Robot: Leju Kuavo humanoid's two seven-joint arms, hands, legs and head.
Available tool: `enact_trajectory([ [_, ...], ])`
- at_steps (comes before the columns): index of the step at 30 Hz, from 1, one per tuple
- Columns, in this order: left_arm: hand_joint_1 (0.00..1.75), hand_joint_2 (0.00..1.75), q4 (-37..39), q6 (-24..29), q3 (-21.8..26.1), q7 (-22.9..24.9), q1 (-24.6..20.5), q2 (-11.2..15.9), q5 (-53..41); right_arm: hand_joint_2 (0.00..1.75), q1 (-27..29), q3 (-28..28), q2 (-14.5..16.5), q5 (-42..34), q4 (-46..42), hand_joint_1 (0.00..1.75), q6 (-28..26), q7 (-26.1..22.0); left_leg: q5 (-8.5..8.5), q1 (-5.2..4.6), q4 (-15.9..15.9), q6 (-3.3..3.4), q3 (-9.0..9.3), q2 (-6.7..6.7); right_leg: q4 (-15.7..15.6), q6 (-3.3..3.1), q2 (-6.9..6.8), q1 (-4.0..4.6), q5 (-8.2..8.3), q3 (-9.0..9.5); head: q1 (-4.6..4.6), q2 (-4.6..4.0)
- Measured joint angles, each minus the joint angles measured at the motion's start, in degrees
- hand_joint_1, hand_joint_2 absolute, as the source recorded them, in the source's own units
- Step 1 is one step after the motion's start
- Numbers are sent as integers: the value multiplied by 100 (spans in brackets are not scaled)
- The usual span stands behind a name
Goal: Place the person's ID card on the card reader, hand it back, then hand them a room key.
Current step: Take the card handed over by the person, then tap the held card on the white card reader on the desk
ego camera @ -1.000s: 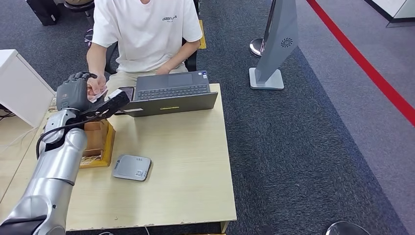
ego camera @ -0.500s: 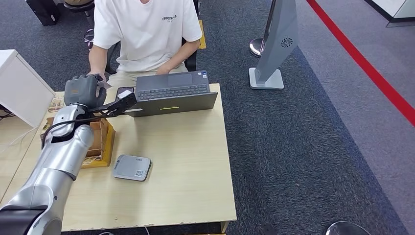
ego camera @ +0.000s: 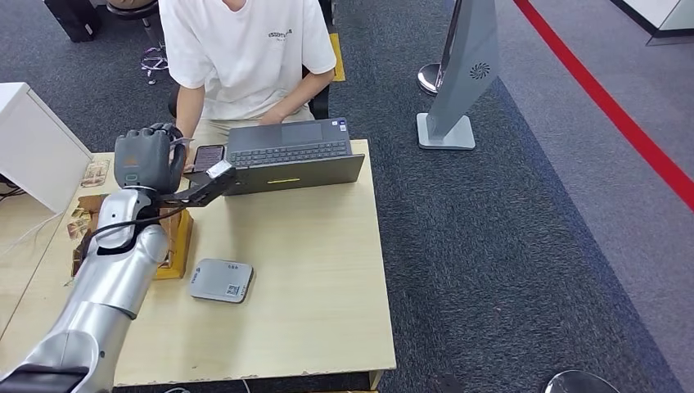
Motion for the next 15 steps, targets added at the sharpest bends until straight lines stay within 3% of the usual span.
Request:
enact_trajectory([
  [10, 175, 175, -2273, 274, -487, 52, 1290, -160, -381, 0, 104, -112, -23, -147, 0, 0, -71, -95, -2, 0, 0, 0, -6, -1, -1, 0, -3, -1, 0, -6, 1, 0],
  [15, 175, 175, -3029, 378, -661, 4, 1680, -198, -485, 0, 132, -160, -42, -213, 0, 0, -78, -126, -2, 0, 0, 0, -5, 4, -1, 0, 1, -1, 0, -7, -1, 0],
])
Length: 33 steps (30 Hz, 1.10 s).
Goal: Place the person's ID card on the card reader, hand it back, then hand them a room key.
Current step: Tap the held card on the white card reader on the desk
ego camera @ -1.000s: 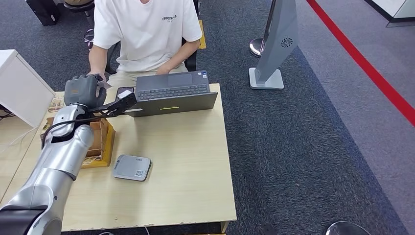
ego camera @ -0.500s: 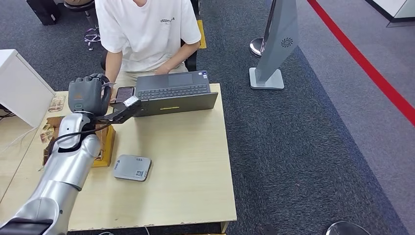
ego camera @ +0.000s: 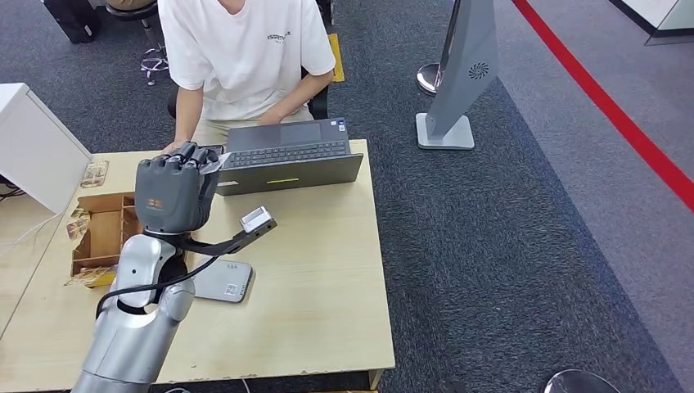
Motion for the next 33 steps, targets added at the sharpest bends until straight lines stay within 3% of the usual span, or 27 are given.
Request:
enact_trajectory([
  [5, 175, 175, -765, 199, -288, -73, 492, -4, -163, 0, 51, -89, -26, -125, 0, 0, -5, -85, -1, 0, 0, 0, -1, -2, 0, 0, -1, 0, 0, 0, 1, 0],
  [9, 175, 175, -1129, 291, -564, -104, 1160, 8, -289, 0, 117, -217, -40, -312, 0, 0, -25, -198, -7, -2, -2, 1, -1, 0, -1, 3, 0, 0, -4, 0, 1, 0],
  [13, 175, 175, -1032, 366, -658, -49, 1947, 16, -356, 0, 197, -333, -47, -395, 0, 0, -36, -252, -14, -1, -2, 2, -2, 0, -2, 8, 0, -1, -11, -2, 0, 0],
  [16, 175, 175, -647, 417, -613, -39, 2262, 8, -371, 0, 219, -382, -56, -371, 0, 0, -35, -230, -15, 0, -2, 1, -3, -1, -2, 9, -2, 0, -12, -2, 1, 0],
  [24, 175, 175, 130, 433, -349, -35, 2389, -58, -312, 0, 238, -389, -89, -286, 0, 0, -27, -188, -7, 0, -3, -1, -2, -3, -1, 6, -3, 0, -8, 1, 0, 0],
  [33, 175, 175, 351, 434, -294, -32, 2386, -107, -314, 0, 240, -388, -96, -277, 0, 0, -27, -178, -7, 0, -3, 0, -3, -4, -1, 7, -3, 0, -8, 1, 1, 0],
])
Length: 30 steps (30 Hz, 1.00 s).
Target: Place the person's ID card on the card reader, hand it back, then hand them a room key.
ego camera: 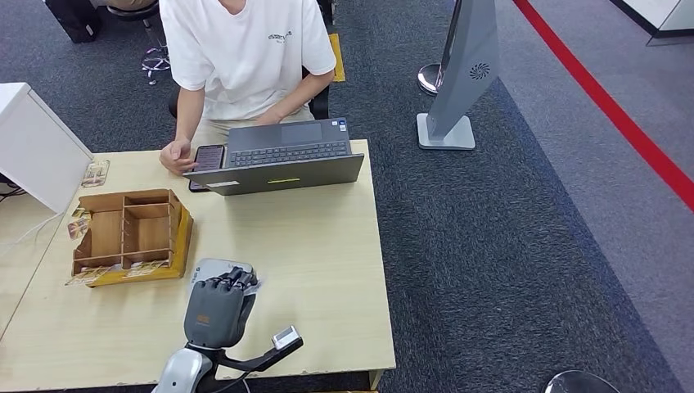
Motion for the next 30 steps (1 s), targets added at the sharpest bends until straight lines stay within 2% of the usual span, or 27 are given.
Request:
enact_trajectory([
  [5, 175, 175, 184, 27, 75, 86, -69, -63, -99, 0, -3, 0, -3, 61, 0, 0, 7, 31, 0, 0, 0, 0, 0, -1, 0, 0, -2, 0, 0, 0, 0, 0],
  [11, 175, 175, 841, 384, 287, 204, -417, -184, -236, 0, -37, 8, -3, 152, 0, 0, 2, 124, 5, 0, 0, -2, 1, -3, 1, -2, -5, 0, 3, 2, 0, 0],
  [16, 175, 175, 1312, 691, 716, 546, -550, -174, -330, 0, -4, 132, 21, 432, 2, 0, 8, -7, 5, 2, -1, -2, 2, 0, 4, -3, -2, 1, 3, 1, 0, 0],
  [21, 175, 175, 1491, 756, 1211, 483, -447, -96, -296, 0, 111, 266, 68, 483, 7, 0, -42, -27, 5, 2, -5, -3, -3, -9, 4, -4, -10, 1, -2, -3, -1, 0],
  [30, 175, 175, 1887, 760, 1731, 480, -560, -56, -361, 0, 111, 299, 67, 501, 11, 0, -2, 104, 6, -1, -6, -3, -2, -9, 4, -4, -10, 1, 0, -2, 0, 0],
])
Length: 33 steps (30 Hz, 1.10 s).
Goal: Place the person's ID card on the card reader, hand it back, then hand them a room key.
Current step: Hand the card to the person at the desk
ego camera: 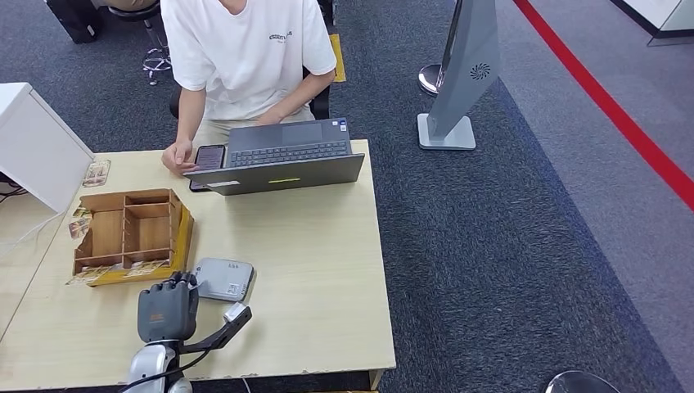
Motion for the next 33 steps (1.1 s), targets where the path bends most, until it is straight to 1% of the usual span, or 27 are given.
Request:
enact_trajectory([
  [10, 175, 175, 326, 31, 206, -9, -118, 1, -11, 0, -2, 0, 0, -19, 0, 0, -77, 43, 0, 1, 0, 0, 0, -1, 0, 0, 0, 0, 0, 0, 0, 0],
  [20, 175, 175, 556, 28, 260, -75, -211, 2, -13, 0, -3, 0, 0, -50, 0, 0, -84, 40, 1, 1, 0, -1, 3, -1, 0, 0, -2, 0, 0, 4, 0, 0],
  [29, 175, 175, 497, -169, 265, -216, -227, -5, -26, 0, -6, 0, 0, -87, 0, 0, -74, 21, 1, 1, 0, -1, 4, -1, 0, 0, -4, 0, 0, 5, -1, 0],
  [33, 175, 175, 326, -206, 263, -308, -185, -25, -27, 0, -7, -3, 0, -118, 0, 0, -75, 11, 1, 1, 0, -1, 4, -1, 0, 0, -3, 0, 0, 5, -1, 0],
])
